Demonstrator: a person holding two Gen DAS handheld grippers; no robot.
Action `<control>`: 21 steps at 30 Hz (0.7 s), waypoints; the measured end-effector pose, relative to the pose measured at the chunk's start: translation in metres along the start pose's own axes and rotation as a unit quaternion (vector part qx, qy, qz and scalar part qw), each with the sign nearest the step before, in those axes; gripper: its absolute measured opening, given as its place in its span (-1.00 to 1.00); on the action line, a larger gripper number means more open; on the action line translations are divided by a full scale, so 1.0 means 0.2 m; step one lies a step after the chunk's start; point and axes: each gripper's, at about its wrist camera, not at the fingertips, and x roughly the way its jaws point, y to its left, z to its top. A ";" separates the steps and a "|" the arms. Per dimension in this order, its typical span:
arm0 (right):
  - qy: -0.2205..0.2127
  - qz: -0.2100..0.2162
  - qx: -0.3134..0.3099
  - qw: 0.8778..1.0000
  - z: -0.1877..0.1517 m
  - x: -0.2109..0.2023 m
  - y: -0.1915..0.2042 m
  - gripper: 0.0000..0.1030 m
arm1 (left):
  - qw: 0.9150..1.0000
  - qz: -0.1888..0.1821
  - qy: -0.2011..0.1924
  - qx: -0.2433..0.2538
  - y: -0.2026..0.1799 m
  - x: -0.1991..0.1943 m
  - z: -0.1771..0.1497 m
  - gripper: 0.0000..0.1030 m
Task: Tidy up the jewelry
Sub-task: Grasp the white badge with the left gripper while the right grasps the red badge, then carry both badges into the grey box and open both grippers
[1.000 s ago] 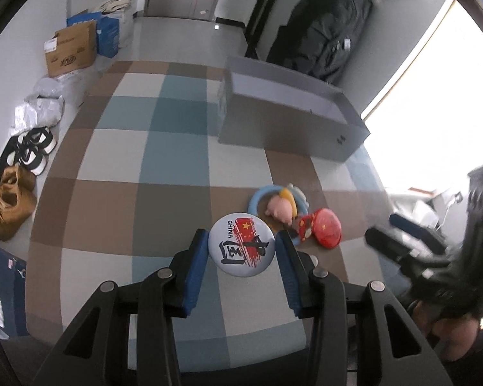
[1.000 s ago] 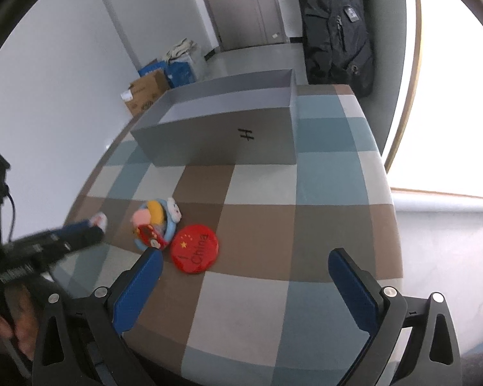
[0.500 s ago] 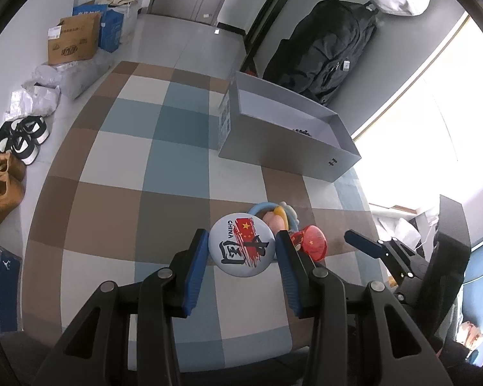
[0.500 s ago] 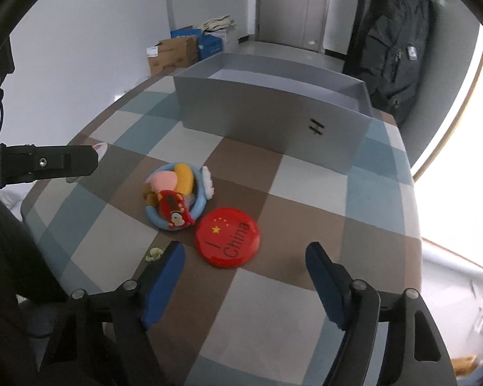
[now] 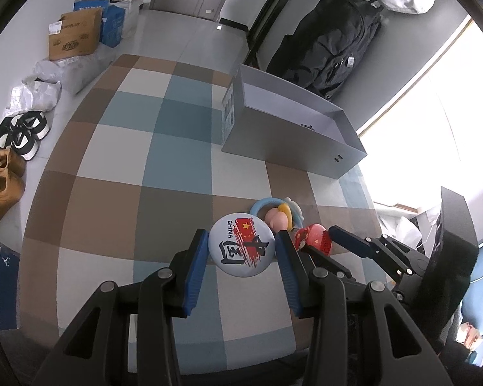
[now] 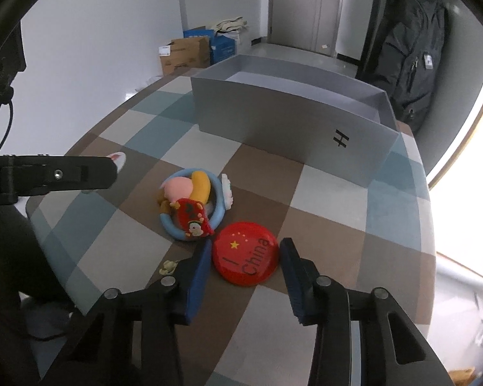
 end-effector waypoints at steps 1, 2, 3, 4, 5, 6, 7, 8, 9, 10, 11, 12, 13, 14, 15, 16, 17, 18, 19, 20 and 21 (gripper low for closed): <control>0.000 0.003 0.002 1.000 0.00 0.00 0.00 -0.19 | 1.000 0.001 0.000 0.001 0.00 0.00 0.00 -0.29; 0.001 0.006 0.005 1.000 0.00 -0.01 -0.01 -0.19 | 1.000 0.001 0.000 0.001 -0.01 0.00 0.00 -0.29; 0.002 0.008 0.009 1.000 -0.01 -0.01 -0.02 -0.19 | 1.000 0.001 -0.001 0.001 -0.01 0.00 0.00 -0.29; 0.001 0.011 0.014 1.000 -0.01 -0.02 -0.03 -0.19 | 1.000 0.001 -0.001 0.001 -0.01 0.01 0.00 -0.29; -0.002 0.016 0.020 1.000 -0.01 -0.03 -0.04 -0.19 | 1.000 0.000 -0.002 0.000 -0.01 0.00 0.01 -0.29; -0.007 0.021 0.028 0.999 -0.01 -0.05 -0.05 -0.19 | 1.000 -0.001 -0.003 0.000 -0.01 0.00 0.01 -0.29; -0.011 0.024 0.035 0.999 0.00 -0.07 -0.07 -0.19 | 1.000 -0.001 -0.004 0.001 -0.02 0.00 0.01 -0.29; -0.017 0.029 0.046 0.998 0.00 -0.08 -0.09 -0.19 | 1.000 0.000 -0.006 0.003 -0.02 0.00 0.02 -0.29; -0.022 0.035 0.056 0.998 0.01 -0.10 -0.11 -0.19 | 1.000 0.002 -0.008 0.005 -0.03 0.00 0.02 -0.29; -0.026 0.040 0.064 0.997 0.01 -0.11 -0.12 -0.19 | 1.000 0.002 -0.010 0.009 -0.05 -0.01 0.03 -0.29; -0.028 0.044 0.073 0.996 0.01 -0.13 -0.14 -0.19 | 1.000 0.003 -0.012 0.014 -0.06 -0.02 0.04 -0.29; -0.033 0.055 0.085 0.994 0.02 -0.15 -0.15 -0.19 | 1.000 0.005 -0.015 0.022 -0.08 -0.03 0.05 -0.29; -0.038 0.062 0.089 0.993 0.03 -0.16 -0.16 -0.19 | 0.999 0.008 -0.017 0.027 -0.09 -0.03 0.06 -0.29; -0.043 0.067 0.094 0.992 0.04 -0.18 -0.17 -0.19 | 0.999 0.010 -0.018 0.035 -0.11 -0.03 0.08 -0.29; -0.051 0.072 0.096 0.992 0.06 -0.21 -0.17 -0.19 | 0.999 0.011 -0.019 0.042 -0.13 -0.04 0.10 -0.29; -0.056 0.074 0.096 0.991 0.07 -0.23 -0.17 -0.19 | 0.999 0.012 -0.022 0.048 -0.15 -0.05 0.12 -0.29; -0.062 0.078 0.097 0.990 0.09 -0.25 -0.18 -0.19 | 0.998 0.011 -0.025 0.051 -0.16 -0.06 0.14 -0.29; -0.069 0.083 0.097 0.989 0.12 -0.27 -0.18 -0.19 | 0.998 0.008 -0.027 0.053 -0.18 -0.06 0.16 -0.29; -0.076 0.087 0.096 0.989 0.14 -0.29 -0.19 -0.19 | 0.998 0.007 -0.030 0.055 -0.20 -0.07 0.18 -0.29; -0.082 0.089 0.096 0.988 0.17 -0.30 -0.20 -0.19 | 0.998 0.005 -0.033 0.058 -0.22 -0.07 0.21 -0.29; -0.088 0.092 0.095 0.987 0.19 -0.32 -0.21 -0.19 | 0.997 0.005 -0.036 0.065 -0.24 -0.07 0.23 -0.29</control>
